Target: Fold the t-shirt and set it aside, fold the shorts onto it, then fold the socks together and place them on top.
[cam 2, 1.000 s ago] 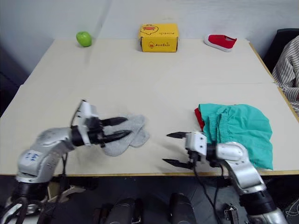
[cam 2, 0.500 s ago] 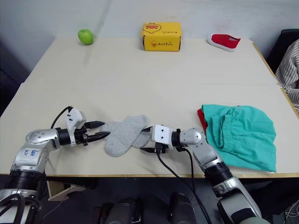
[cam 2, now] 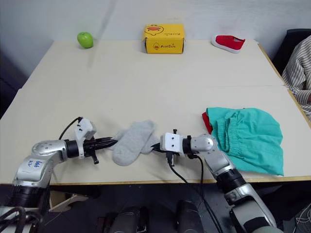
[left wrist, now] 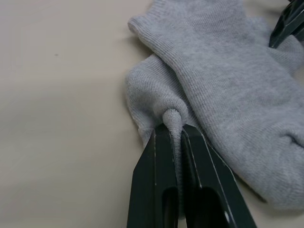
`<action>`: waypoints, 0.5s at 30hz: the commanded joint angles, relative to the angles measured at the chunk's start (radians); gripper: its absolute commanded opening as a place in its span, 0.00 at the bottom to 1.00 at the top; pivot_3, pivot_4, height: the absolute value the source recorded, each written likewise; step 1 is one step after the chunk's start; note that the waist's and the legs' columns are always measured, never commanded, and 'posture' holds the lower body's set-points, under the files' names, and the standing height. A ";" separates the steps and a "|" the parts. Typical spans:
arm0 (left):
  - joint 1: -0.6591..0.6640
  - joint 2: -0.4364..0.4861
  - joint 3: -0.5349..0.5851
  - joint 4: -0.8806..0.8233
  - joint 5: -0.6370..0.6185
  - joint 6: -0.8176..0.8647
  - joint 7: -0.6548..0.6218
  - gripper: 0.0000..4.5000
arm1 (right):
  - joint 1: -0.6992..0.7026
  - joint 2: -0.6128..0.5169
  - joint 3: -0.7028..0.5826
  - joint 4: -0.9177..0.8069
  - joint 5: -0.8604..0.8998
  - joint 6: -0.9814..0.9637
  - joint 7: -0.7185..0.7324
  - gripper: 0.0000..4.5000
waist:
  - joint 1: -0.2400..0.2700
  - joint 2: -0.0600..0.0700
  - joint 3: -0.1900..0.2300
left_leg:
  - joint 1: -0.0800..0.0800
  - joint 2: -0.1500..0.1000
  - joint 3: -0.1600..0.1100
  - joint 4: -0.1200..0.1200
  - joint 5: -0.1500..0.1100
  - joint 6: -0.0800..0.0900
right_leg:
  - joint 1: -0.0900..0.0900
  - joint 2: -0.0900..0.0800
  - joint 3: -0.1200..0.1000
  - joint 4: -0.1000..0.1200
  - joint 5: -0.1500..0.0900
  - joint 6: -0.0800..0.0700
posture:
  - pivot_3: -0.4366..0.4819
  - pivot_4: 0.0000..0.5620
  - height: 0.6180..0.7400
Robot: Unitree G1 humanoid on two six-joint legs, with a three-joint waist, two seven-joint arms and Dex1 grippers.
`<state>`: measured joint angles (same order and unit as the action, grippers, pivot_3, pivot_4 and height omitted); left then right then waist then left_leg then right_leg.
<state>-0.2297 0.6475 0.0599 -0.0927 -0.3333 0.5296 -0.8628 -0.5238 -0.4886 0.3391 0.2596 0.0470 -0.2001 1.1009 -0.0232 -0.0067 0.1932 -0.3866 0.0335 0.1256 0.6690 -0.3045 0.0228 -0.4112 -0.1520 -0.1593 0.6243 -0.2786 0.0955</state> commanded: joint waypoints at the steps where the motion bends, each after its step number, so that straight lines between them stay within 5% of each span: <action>1: 0.029 -0.037 0.014 -0.134 -0.028 0.061 0.084 0.00 | 0.038 -0.074 -0.048 -0.013 0.024 -0.027 0.049 0.00 | 0.001 0.000 0.000 | 0.000 0.000 0.000 0.000 0.000 0.000 | 0.000 0.000 0.000 0.000 0.000 0.000 | 0.48 0.27 1.00; 10: 0.058 -0.086 0.032 -0.236 -0.050 0.157 0.195 0.00 | 0.108 -0.137 -0.089 -0.059 0.051 0.001 0.054 0.00 | -0.001 0.000 0.000 | 0.001 0.001 0.000 0.000 0.001 -0.001 | 0.001 0.001 0.000 -0.002 0.000 0.000 | 0.48 0.27 1.00; 15: 0.104 -0.038 0.091 -0.309 -0.061 0.183 0.214 0.31 | 0.135 -0.167 -0.096 -0.134 0.127 0.098 0.129 0.21 | 0.000 0.000 0.000 | 0.000 0.002 -0.001 0.000 0.000 -0.001 | 0.001 0.001 0.000 -0.002 0.000 0.000 | 0.48 0.27 1.00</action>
<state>-0.1357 0.5828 0.0921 -0.3428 -0.3880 0.7291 -0.6549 -0.4076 -0.6306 0.2550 0.1574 0.1523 -0.1206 1.1891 -0.0234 -0.0069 0.1932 -0.3862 0.0354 0.1244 0.6685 -0.3041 0.0218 -0.4099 -0.1510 -0.1590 0.6220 -0.2786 0.0955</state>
